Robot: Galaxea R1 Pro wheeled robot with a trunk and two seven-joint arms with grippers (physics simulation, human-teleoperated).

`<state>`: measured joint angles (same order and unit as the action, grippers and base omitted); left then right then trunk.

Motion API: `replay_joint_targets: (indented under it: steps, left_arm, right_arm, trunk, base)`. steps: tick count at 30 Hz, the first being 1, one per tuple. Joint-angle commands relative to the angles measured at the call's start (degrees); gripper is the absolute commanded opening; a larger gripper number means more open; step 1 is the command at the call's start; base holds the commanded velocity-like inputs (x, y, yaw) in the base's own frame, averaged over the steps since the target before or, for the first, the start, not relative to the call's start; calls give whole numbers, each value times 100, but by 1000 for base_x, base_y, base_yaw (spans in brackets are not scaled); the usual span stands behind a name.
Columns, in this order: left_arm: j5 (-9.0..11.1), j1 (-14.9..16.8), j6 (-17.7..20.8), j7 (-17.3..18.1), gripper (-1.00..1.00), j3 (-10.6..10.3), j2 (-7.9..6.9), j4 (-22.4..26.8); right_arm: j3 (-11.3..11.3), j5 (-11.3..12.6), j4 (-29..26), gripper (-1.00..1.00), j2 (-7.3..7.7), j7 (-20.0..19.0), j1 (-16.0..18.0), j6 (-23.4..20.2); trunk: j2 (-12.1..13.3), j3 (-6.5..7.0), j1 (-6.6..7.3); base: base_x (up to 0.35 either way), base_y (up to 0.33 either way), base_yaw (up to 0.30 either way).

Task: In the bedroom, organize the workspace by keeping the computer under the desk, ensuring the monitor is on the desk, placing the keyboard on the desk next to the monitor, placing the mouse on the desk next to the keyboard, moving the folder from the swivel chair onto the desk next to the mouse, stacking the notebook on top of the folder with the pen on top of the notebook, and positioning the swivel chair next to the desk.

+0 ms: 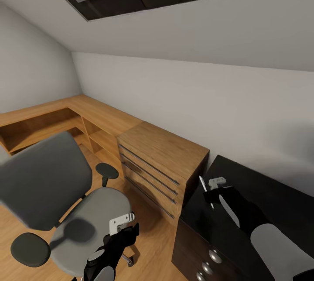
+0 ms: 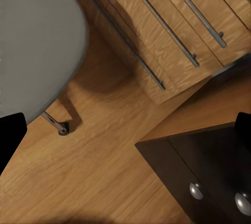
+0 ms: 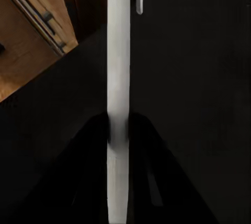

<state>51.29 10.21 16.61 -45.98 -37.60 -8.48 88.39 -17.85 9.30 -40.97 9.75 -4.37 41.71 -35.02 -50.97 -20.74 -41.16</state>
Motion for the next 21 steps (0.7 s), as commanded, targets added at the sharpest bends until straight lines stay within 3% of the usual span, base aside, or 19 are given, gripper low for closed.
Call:
replay_joint_targets:
  steps: [1,4,8,9,14,16,19,20,21]
  left_arm:
    - [22,7,18,-40,100,-11,-4,9]
    - [22,7,20,-36,100,-11,-4,10]
    - [22,7,19,-36,100,-11,-4,11]
    - [22,7,20,-32,100,-11,-4,12]
    - [22,7,22,-26,100,-11,-4,11]
    - [27,7,27,-19,100,-17,-4,12]
    - [35,7,45,-16,100,-18,-4,10]
    - [45,7,60,-4,100,-19,-14,-6]
    - [46,7,60,-3,100,-19,-19,-8]
  right_arm:
    - [-7,126,-582,-100,122,26,-103,-106]
    - [188,292,-1266,-100,210,48,-383,-338]
    - [782,418,-1972,-100,250,104,-718,-639]
    - [1019,442,-2230,-100,255,116,-818,-760]
    - [1571,479,-2965,-100,263,127,-1136,-1079]
    - [1803,492,-3215,-100,258,129,-1262,-1161]
    - [1937,507,-3274,-100,247,129,-1288,-1179]
    - [2233,618,-3393,-100,173,130,-1301,-1195]
    - [2261,636,-3412,-100,156,131,-1302,-1196]
  trunk:
    - [37,11,21]
    - [157,65,87]
    - [317,136,175]
    - [357,154,197]
    - [518,226,285]
    - [518,226,285]
    - [518,226,285]
    - [518,226,285]
    - [518,226,285]
  base:
    - [0,0,0]
    - [0,0,0]
    - [0,0,0]
    - [0,0,0]
    - [0,0,0]
    - [0,0,0]
    - [0,0,0]
    - [0,0,0]
    - [0,0,0]
